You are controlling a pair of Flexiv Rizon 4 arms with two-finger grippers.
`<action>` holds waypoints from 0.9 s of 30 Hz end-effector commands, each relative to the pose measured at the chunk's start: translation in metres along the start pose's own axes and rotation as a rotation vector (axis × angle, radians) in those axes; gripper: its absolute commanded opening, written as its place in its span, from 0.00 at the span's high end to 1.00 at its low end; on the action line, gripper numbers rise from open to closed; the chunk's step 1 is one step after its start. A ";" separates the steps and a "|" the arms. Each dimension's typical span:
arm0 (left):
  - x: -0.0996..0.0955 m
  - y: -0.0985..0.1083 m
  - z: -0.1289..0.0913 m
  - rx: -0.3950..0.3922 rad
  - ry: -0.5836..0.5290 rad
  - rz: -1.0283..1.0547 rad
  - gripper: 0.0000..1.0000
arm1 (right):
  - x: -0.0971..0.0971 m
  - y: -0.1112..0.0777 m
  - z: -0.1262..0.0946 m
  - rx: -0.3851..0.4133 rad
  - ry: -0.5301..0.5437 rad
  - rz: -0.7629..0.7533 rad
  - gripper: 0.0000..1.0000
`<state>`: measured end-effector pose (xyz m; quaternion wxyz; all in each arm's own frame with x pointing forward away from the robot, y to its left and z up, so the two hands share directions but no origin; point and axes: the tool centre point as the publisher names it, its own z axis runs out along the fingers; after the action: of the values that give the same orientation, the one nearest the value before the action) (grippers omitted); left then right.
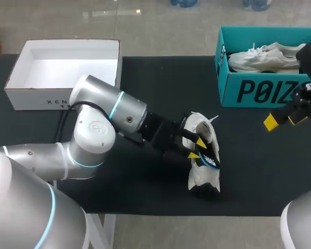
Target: Take the shoe out of the shoebox, open the shoe tongue, remove and reinsert the insole, then place the shoe into the shoebox
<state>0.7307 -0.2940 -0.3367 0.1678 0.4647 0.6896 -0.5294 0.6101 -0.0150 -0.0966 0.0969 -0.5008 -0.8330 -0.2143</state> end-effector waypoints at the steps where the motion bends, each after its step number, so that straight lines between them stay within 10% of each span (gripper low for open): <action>1: 0.001 -0.008 0.003 0.007 0.000 0.004 0.84 | 0.000 0.004 0.000 0.009 -0.001 0.001 0.00; 6: 0.004 -0.010 0.013 0.023 0.030 0.003 1.00 | 0.000 0.004 0.000 0.009 -0.001 0.001 0.00; 27: 0.003 0.018 0.010 -0.071 0.094 0.064 1.00 | 0.000 0.004 0.000 0.009 -0.001 0.001 0.00</action>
<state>0.7432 -0.2966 -0.3432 0.1721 0.5037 0.6969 -0.4806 0.6100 -0.0148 -0.0968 0.0967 -0.5009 -0.8330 -0.2142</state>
